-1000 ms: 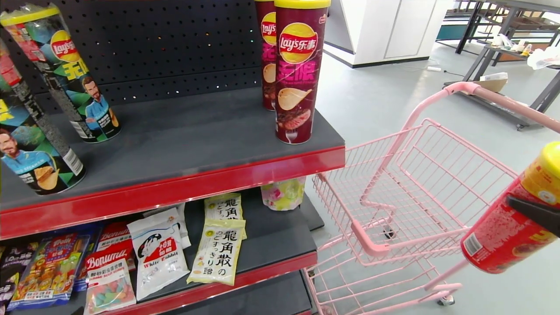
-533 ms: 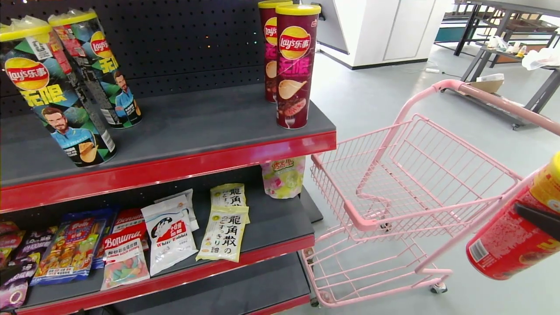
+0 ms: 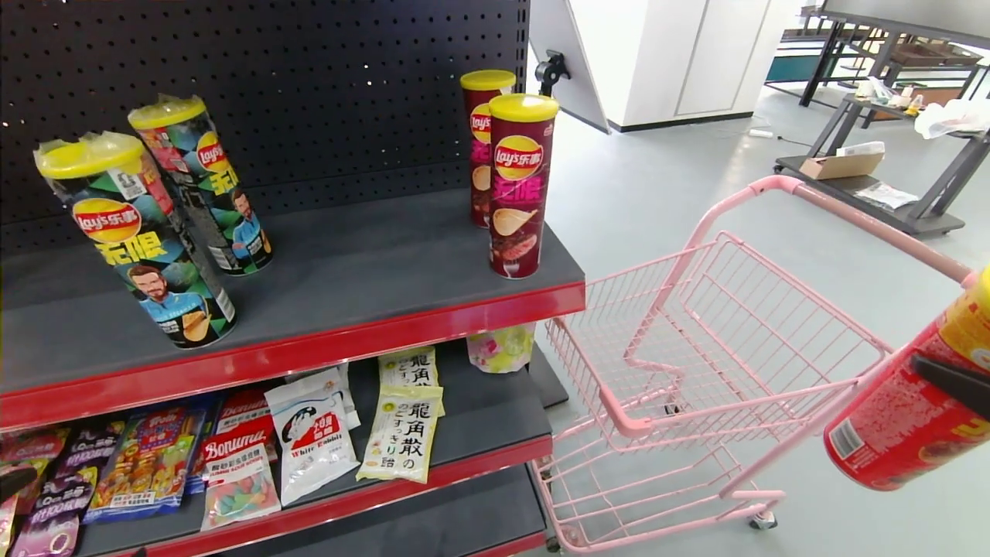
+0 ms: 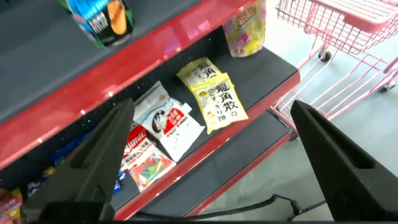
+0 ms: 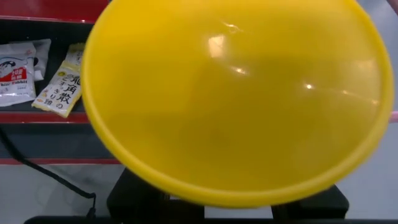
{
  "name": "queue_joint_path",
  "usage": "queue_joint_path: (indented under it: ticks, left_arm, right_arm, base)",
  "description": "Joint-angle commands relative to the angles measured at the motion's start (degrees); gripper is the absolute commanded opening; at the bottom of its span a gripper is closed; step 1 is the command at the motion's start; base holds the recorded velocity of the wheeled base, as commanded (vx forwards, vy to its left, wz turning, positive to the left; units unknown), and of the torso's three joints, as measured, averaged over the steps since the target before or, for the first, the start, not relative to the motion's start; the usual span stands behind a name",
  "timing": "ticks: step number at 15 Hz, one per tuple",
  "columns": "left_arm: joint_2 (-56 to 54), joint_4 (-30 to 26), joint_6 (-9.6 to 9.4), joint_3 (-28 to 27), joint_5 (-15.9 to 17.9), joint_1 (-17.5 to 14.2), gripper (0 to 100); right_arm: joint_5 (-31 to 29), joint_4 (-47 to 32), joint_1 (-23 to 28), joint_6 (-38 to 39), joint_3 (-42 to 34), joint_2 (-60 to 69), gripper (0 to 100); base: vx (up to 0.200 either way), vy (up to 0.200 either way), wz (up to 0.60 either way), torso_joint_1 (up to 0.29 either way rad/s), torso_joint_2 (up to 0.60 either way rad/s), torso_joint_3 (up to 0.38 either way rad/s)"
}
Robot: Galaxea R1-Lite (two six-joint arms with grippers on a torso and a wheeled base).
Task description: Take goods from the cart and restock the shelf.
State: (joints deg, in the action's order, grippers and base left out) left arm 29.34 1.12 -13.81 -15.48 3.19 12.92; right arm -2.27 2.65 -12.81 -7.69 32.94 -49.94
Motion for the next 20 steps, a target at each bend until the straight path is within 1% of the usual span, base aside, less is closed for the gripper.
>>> queue_joint_path:
  ticks: [1, 5, 7, 8, 15, 18, 19, 20]
  left_arm:
    - [-0.08, 0.02, -0.07, -0.07, -0.03, 0.0, 100]
    - [0.01, 0.02, -0.07, -0.51, -0.03, 0.0, 100]
    - [0.01, 0.02, -0.51, -0.51, -0.03, 0.0, 100]
    - [0.01, 0.02, -0.87, -0.51, -0.03, 0.0, 100]
    - [-0.34, 0.02, -0.87, -0.34, -0.03, 0.0, 100]
    - [-0.43, 0.02, -0.87, -0.43, -0.12, 0.0, 100]
    - [-0.51, -0.07, -0.87, -0.34, -0.21, 0.0, 100]
    - [-0.6, -0.07, -0.87, -0.34, -0.21, 0.0, 100]
  right_arm:
    - [0.07, 0.08, -0.11, -0.22, -0.16, -0.42, 0]
    - [0.07, 0.08, -0.02, -0.31, -0.16, -0.5, 0]
    - [-0.02, 0.17, -0.02, -0.83, -0.33, -0.5, 0]
    - [-0.02, 0.17, 0.07, -1.01, -0.33, -0.59, 0]
    - [0.07, 0.08, 0.07, -1.01, -0.6, -0.59, 0]
    - [0.16, 0.34, 0.07, -0.92, -2.35, 0.29, 0]
    - [0.95, 0.34, -0.02, -0.13, -2.7, 1.17, 0]
    - [3.23, 0.34, -0.11, 0.49, -3.06, 1.61, 0]
  base:
    - [0.0, 0.0, 0.0, 0.237, -0.62, -0.388]
    - [0.0, 0.0, 0.0, 0.183, -0.45, -0.277]
    - [0.0, 0.0, 0.0, 0.063, -0.18, -0.097]
    - [0.0, 0.0, 0.6, 0.022, -0.04, -0.027]
    - [0.0, 0.0, 0.6, 0.007, 0.0, -0.002]
    - [0.0, 0.0, 0.0, 0.0, 0.0, 0.0]
    - [0.0, 0.0, 0.0, 0.0, 0.0, 0.0]
    - [0.0, 0.2, 0.0, 0.002, 0.01, -0.002]
